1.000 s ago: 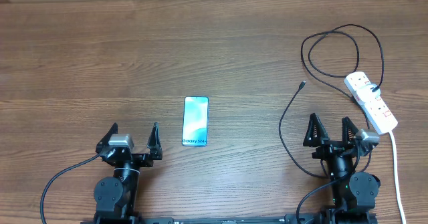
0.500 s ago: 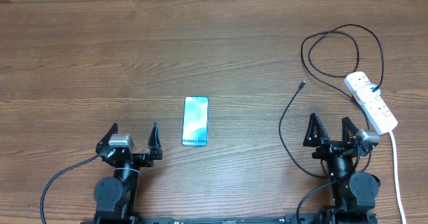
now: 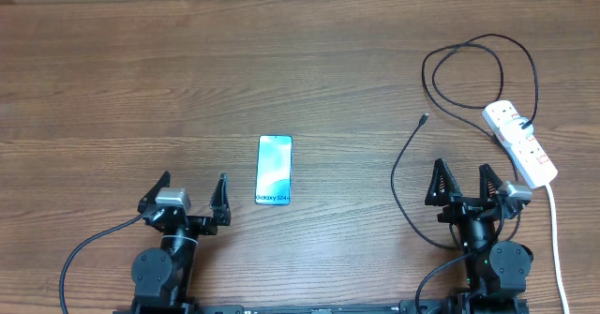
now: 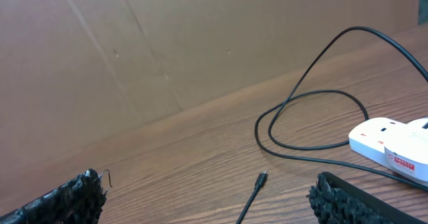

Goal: Plug charger to phone and switch on socket
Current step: 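Move the left gripper over the phone and lower around it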

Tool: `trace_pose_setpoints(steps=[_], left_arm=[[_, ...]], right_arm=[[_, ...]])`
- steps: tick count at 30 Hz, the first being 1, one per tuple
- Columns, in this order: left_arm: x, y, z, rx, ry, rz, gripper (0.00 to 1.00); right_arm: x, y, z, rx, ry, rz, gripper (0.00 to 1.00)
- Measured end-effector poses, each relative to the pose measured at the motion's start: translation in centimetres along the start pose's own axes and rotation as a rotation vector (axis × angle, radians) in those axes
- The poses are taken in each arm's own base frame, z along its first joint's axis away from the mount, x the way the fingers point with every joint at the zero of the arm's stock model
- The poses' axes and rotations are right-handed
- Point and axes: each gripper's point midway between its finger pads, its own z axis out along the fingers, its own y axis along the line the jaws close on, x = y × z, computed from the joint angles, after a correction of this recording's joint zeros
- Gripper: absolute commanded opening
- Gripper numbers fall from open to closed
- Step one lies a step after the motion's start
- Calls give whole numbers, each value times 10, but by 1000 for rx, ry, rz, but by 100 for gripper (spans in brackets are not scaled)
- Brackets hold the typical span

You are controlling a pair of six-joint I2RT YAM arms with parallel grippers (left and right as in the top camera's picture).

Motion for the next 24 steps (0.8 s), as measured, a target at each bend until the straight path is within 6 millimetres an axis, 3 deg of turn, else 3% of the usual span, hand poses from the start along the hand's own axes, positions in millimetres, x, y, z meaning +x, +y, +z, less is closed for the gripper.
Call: trace_pose_setpoints(steps=[9,16,24], left_arm=[[-7,-7,-11,21,80,-7,100],[-45,-11,-20,19,52,-5,100],[-85,-15,-7,8,123,-8,100]], right_arm=[[0,0,0,0,0,0,100],[0,0,0,0,0,0,100],[0,0,0,-1,1,0,100]])
